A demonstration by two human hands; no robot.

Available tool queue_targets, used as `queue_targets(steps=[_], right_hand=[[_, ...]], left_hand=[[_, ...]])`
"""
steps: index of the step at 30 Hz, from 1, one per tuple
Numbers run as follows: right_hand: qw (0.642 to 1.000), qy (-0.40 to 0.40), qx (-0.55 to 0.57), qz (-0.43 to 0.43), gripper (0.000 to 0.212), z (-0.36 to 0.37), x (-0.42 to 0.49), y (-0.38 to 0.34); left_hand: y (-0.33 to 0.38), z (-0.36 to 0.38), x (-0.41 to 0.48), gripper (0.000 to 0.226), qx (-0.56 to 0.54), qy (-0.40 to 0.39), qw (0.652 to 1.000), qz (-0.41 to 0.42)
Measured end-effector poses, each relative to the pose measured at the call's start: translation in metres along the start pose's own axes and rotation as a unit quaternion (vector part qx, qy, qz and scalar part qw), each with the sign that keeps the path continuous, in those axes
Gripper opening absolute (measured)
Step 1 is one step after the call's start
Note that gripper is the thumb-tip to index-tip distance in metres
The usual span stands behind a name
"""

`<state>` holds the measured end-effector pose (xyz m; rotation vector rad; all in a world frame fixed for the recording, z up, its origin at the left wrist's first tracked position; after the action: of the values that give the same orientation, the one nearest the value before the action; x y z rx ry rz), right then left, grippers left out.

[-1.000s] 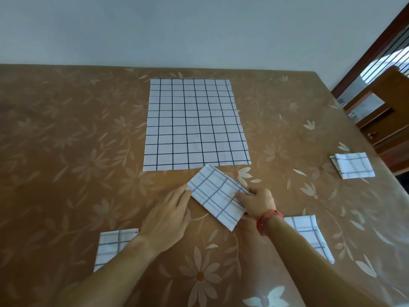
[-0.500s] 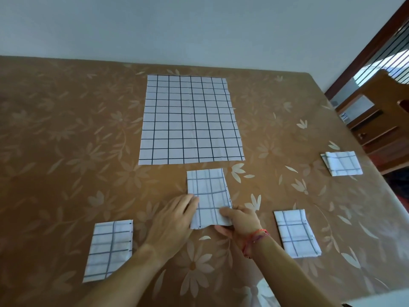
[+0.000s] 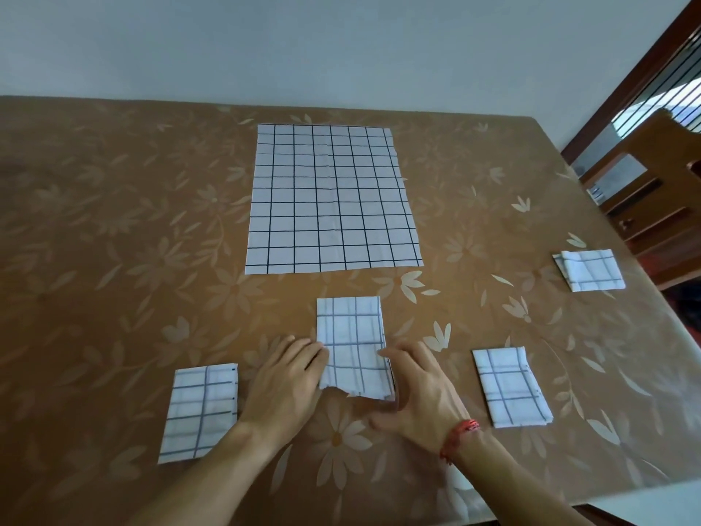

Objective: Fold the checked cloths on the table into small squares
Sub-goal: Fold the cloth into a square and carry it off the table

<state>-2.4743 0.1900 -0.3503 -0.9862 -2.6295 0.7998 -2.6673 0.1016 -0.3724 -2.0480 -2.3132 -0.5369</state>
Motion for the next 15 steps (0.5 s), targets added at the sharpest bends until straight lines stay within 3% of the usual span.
queue_targets(steps=[2,4,9,15], right_hand=[[0.996,-0.026,-0.07,-0.05,0.085,0.011,-0.002,0.002],[0.992,-0.025,-0.101,-0.067,0.072,0.018,-0.002,0.005],[0.988,0.055,-0.1,-0.104,0.039,0.019,0.004,0.014],[0.987,0.103,-0.08,-0.095,0.024,0.009,0.008,0.003]], left_hand=[[-0.001,0.001,-0.003,0.034,0.002,-0.016,1.0,-0.012],[-0.003,0.002,-0.006,0.043,-0.005,-0.04,0.999,-0.027],[-0.004,0.002,-0.014,0.048,-0.012,-0.06,0.998,-0.033],[-0.002,-0.003,-0.015,0.032,-0.022,-0.039,0.999,-0.031]])
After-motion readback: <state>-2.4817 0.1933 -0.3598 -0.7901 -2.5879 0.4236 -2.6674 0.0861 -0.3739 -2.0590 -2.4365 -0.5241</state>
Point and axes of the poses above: each hand's wrist, its own x-axis towards the middle knuckle, its own z-axis out of the palm, y = z × x, the point moved 3 cm from there along x, towards the middle knuckle, and after that the axes turned 8 degrees about -z, right-handed, at the moved point
